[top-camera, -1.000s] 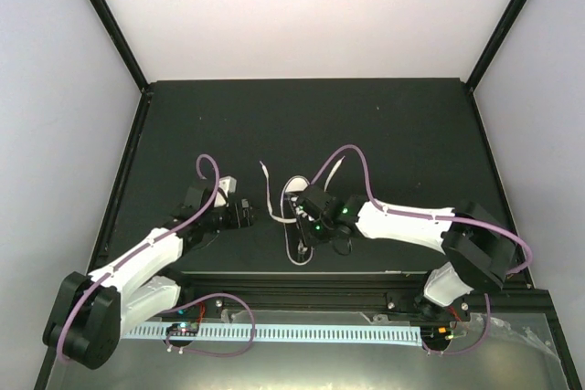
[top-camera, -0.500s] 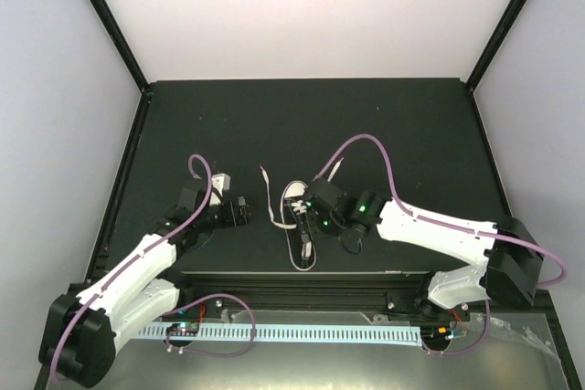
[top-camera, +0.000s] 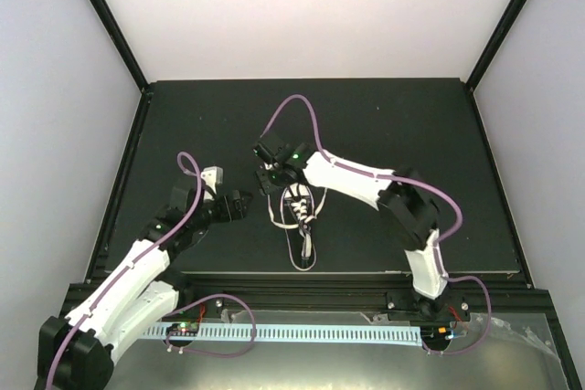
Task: Tie the shoes
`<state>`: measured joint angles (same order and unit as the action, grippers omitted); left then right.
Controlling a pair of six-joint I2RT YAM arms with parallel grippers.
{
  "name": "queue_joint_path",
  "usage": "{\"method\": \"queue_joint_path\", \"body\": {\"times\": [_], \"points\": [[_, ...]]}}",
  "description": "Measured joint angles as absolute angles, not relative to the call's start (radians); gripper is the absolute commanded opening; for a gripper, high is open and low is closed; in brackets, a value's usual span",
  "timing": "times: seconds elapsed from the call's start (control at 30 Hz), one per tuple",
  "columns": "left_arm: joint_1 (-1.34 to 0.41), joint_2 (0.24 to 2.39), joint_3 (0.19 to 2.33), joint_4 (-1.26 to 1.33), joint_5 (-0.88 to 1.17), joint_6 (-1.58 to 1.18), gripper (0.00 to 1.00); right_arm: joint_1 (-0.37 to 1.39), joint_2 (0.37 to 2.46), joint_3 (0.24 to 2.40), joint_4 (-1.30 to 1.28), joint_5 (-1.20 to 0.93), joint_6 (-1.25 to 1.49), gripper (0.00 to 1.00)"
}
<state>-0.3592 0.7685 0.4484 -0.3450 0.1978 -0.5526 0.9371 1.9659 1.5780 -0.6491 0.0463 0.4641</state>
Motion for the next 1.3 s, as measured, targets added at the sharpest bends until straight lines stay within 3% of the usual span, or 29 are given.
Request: {"method": "queue_joint_path", "body": {"times": [0.2,0.5,0.57,0.67,0.7,0.97,1.3], "points": [[-0.359,0.736,0.448,-0.369,0.198,-0.569,0.98,0.904,2.185,1.747,-0.651,0.043,0.403,0.54],[-0.359,0.691,0.438,-0.393,0.211,-0.576,0.98,0.896,2.334,1.853,-0.682,0.069,0.364,0.39],[-0.359,0.686,0.434,-0.394,0.217,-0.576,0.98,0.897,2.341,1.864,-0.681,0.077,0.361,0.31],[-0.359,0.675,0.425,-0.392,0.233,-0.576,0.96,0.896,2.349,1.872,-0.68,0.091,0.36,0.06],[-0.359,0.668,0.417,-0.387,0.239,-0.575,0.94,0.896,2.35,1.874,-0.678,0.095,0.358,0.02],[-0.363,0.677,0.335,-0.268,0.323,-0.569,0.88,0.862,2.278,1.788,-0.635,0.039,0.381,0.02],[-0.497,0.915,0.314,0.091,0.372,-0.582,0.8,0.758,1.739,1.544,-0.517,0.004,0.429,0.02]]}}
